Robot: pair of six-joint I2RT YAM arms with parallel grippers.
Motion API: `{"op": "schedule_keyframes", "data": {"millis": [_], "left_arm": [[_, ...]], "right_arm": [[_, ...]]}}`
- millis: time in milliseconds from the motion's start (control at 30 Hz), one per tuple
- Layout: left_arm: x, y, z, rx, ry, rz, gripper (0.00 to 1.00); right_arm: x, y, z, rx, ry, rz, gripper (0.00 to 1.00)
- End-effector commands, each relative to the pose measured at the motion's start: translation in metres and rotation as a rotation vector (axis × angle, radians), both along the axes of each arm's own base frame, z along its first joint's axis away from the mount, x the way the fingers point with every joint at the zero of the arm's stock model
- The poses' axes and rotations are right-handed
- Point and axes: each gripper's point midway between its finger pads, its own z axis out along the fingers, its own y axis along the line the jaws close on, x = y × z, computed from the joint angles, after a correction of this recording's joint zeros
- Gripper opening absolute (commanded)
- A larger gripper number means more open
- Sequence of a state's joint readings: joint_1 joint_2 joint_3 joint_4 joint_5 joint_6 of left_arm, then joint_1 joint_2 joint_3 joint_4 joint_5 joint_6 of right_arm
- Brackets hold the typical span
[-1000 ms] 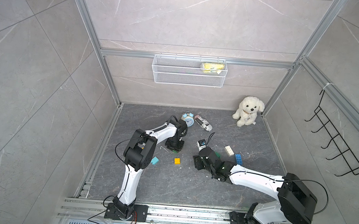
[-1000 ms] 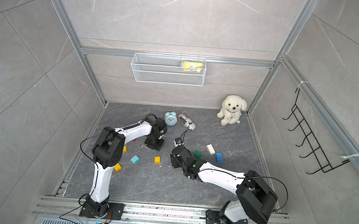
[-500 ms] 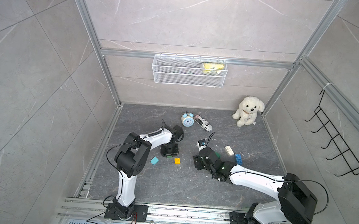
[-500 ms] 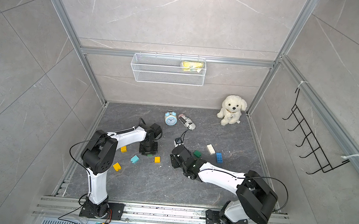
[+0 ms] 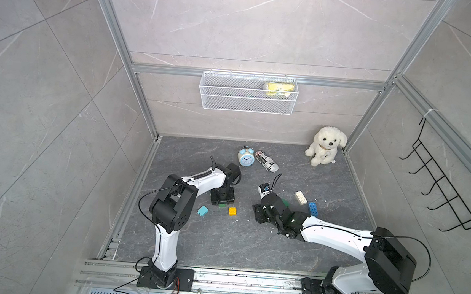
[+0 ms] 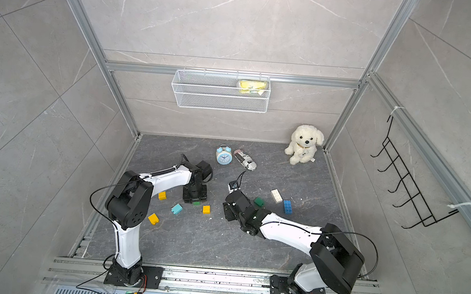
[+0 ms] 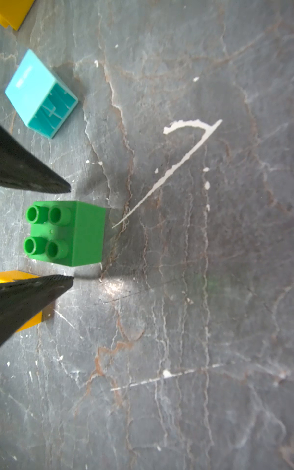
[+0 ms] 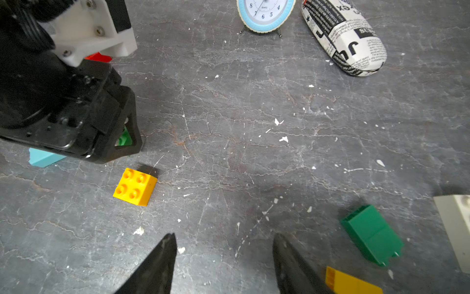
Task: Assemble the letter h with lego
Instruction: Pick up the lego brick from the center of the board, then assemble the lego brick with the lego brick.
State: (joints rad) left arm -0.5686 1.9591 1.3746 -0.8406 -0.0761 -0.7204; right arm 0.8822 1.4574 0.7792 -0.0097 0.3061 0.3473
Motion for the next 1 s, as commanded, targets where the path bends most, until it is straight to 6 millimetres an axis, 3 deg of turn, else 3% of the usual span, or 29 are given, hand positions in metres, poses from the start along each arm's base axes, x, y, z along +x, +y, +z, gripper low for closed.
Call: {"op": "schedule_keyframes", "data": {"millis": [0,100,200,433,667,833,967], "left_arm": [[0.003,-0.001,0.011,-0.017,-0.008,0.008,0.49],[0.003,0.0,0.01,-0.019,-0.005,0.013,0.37],[0.003,0.001,0.012,-0.021,-0.01,0.013,0.34],[-0.004,0.001,0.024,-0.041,-0.016,0.009,0.01],[-0.036,-0.013,0.053,-0.099,0.001,0.053,0.0],[-0.056,-0.037,0.056,-0.124,0.019,0.013,0.0],[-0.059,-0.042,0.048,-0.089,0.039,0.009,0.0]], "right_arm": [[0.0,-0.001,0.003,0.018,0.009,-0.01,0.63],[0.0,0.0,0.003,0.019,0.009,-0.009,0.63],[-0.001,0.001,0.002,0.019,0.012,-0.004,0.62],[0.0,0.0,0.002,0.018,0.012,-0.009,0.61],[0.006,-0.012,-0.001,-0.005,0.013,-0.081,0.58],[0.011,-0.024,-0.005,-0.004,0.04,-0.137,0.56],[0.013,-0.031,-0.005,0.003,0.044,-0.158,0.56]]}}
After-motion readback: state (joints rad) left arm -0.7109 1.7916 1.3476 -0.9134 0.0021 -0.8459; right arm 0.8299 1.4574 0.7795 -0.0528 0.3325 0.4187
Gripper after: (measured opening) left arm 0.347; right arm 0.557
